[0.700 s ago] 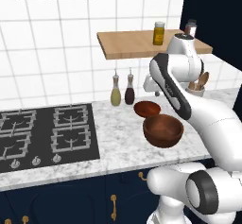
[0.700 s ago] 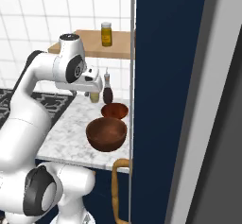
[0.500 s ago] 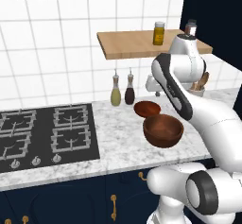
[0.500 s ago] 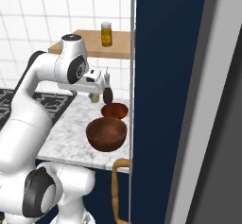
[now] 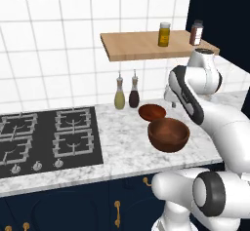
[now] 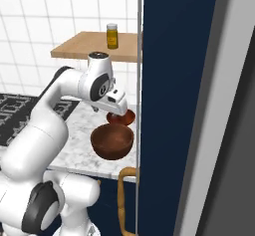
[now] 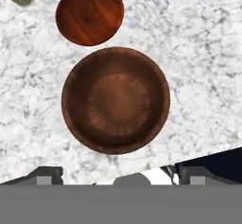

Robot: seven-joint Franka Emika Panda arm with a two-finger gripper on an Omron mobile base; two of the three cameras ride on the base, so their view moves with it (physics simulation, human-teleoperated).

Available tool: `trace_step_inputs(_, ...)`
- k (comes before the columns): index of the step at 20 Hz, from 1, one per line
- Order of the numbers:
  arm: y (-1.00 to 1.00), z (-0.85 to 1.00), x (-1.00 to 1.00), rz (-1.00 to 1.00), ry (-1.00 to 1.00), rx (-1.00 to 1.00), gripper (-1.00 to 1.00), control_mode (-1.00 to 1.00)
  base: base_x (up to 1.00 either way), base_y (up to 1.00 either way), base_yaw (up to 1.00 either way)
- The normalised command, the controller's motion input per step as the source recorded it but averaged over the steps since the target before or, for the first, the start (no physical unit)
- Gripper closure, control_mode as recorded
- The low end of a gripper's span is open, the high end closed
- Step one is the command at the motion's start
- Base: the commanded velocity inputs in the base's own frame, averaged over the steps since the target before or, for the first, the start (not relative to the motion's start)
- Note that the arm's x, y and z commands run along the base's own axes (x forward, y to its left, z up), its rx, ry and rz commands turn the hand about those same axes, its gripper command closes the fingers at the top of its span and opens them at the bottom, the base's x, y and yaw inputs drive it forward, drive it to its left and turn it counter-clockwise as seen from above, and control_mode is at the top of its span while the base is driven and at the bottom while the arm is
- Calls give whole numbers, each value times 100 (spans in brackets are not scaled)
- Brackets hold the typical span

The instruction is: Pick up the bowls on the counter and stack them on top of one another in the open cabinet. Place the smaller bowl on top of the larger bowl.

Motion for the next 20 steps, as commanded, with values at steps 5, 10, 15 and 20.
trace_step_inputs(5,-53,-68,24,-14,5,8,-100,-100,0,0,0)
trace_step_inputs(10,-33,-70,1,-5,11,1,-100,-100,0,0,0)
trace_step_inputs(15,-1,-53,0,-1,26,-5,-100,-100,0,0,0)
trace_step_inputs(20,-8,-32,0,0,5,0,-100,-100,0,0,0)
